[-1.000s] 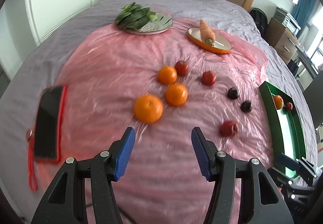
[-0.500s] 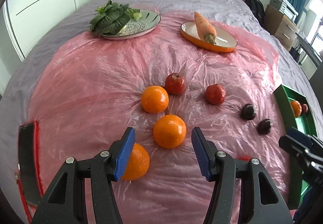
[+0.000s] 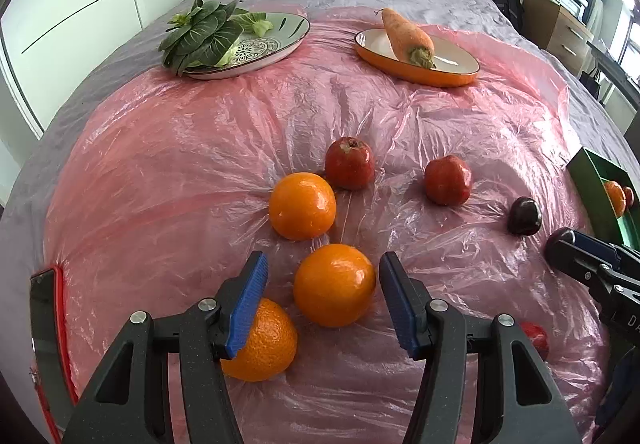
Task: Organize fruits
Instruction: 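Grasp an orange with the left gripper while the right gripper grasps a dark plum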
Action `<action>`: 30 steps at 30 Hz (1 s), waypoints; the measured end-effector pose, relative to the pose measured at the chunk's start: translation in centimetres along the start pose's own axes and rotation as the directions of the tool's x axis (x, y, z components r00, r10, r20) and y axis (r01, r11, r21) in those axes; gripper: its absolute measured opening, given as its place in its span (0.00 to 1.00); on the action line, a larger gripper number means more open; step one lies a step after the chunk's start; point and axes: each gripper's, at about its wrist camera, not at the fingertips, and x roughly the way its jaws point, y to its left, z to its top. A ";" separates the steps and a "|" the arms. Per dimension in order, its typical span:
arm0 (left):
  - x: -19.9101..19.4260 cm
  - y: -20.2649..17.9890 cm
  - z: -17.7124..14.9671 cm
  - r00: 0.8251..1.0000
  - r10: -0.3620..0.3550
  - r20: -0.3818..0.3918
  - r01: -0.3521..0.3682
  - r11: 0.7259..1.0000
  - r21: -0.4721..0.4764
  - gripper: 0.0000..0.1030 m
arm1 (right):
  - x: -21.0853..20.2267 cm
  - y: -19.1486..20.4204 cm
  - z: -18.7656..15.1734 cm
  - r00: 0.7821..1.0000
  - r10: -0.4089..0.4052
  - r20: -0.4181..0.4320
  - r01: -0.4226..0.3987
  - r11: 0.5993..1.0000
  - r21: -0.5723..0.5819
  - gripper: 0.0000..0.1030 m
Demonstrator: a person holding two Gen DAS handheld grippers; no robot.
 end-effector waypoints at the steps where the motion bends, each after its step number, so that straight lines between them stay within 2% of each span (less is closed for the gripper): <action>1: 0.1 0.0 0.0 1.000 0.002 0.000 -0.002 1.000 0.003 0.51 | 0.1 0.1 0.0 1.000 0.000 0.000 0.000 1.000 -0.003 0.80; 6: 0.8 -0.2 0.1 1.000 0.011 -0.011 -0.011 0.999 0.037 0.51 | 0.6 0.5 0.0 1.000 -0.002 -0.010 0.002 1.000 -0.026 0.75; 8: 0.9 -0.2 0.1 1.000 0.005 -0.015 -0.005 0.999 0.053 0.50 | 0.8 0.7 0.1 1.000 -0.015 -0.015 0.014 0.999 -0.039 0.67; 10: 0.9 -0.2 0.1 1.000 0.000 -0.013 0.001 0.998 0.070 0.47 | 1.0 0.8 0.1 0.999 -0.027 -0.022 0.026 0.998 -0.054 0.48; 12: 0.9 -0.4 -0.1 1.000 0.000 -0.012 0.001 0.995 0.095 0.42 | 1.3 0.9 0.1 0.999 -0.039 -0.028 0.037 0.997 -0.067 0.38; 15: 0.8 -0.5 -0.2 1.000 -0.022 -0.008 0.023 0.993 0.119 0.38 | 1.3 0.9 0.0 0.999 -0.040 -0.033 0.037 0.997 -0.075 0.37; 16: 0.7 -0.5 -0.2 0.999 -0.035 -0.011 0.036 0.992 0.122 0.33 | 1.3 0.8 0.0 0.999 -0.036 -0.032 0.033 0.997 -0.072 0.37; 23: 0.1 0.0 0.0 0.997 -0.078 -0.006 0.079 0.992 0.101 0.33 | 0.3 -0.2 0.5 0.999 0.033 -0.016 -0.033 0.999 -0.007 0.36; 30: -1.7 -0.3 0.2 0.995 -0.096 0.003 0.096 0.991 0.093 0.33 | -1.7 -0.1 1.2 0.999 0.048 0.018 -0.048 0.999 0.002 0.36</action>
